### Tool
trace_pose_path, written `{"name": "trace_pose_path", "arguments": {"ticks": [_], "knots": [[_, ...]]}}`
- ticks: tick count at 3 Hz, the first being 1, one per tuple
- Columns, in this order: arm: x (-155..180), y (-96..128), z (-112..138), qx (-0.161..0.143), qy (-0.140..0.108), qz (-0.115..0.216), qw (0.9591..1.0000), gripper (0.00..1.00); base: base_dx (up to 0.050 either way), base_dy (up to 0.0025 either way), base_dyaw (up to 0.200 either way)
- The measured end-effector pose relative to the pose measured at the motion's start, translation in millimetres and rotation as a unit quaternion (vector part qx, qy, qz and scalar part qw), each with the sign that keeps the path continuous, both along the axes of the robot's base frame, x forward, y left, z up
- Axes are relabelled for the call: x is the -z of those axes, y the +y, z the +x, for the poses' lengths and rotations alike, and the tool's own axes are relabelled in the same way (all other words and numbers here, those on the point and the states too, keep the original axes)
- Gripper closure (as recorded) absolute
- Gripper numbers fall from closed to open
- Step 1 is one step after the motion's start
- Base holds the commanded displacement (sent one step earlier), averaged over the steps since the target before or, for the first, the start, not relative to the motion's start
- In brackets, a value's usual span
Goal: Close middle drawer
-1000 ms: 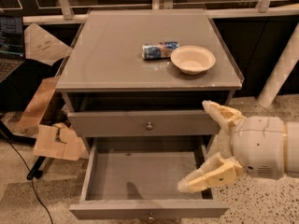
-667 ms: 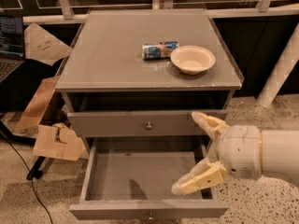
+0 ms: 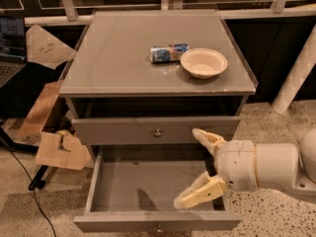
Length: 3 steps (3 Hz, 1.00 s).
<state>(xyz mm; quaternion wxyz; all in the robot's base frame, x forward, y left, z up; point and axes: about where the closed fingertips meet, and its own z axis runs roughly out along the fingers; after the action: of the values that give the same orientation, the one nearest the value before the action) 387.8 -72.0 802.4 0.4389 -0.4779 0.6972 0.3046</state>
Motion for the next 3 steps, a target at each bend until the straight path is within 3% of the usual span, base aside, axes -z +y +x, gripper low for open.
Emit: {"name": "trace_pose_path", "arguments": {"ticks": [2,3], "knots": [[0.0,0.0,0.0,0.000,0.000,0.000,1.0000,0.41,0.000,0.00000,0.000],[0.0,0.0,0.0,0.000,0.000,0.000,1.0000,0.73,0.000,0.00000,0.000]]}}
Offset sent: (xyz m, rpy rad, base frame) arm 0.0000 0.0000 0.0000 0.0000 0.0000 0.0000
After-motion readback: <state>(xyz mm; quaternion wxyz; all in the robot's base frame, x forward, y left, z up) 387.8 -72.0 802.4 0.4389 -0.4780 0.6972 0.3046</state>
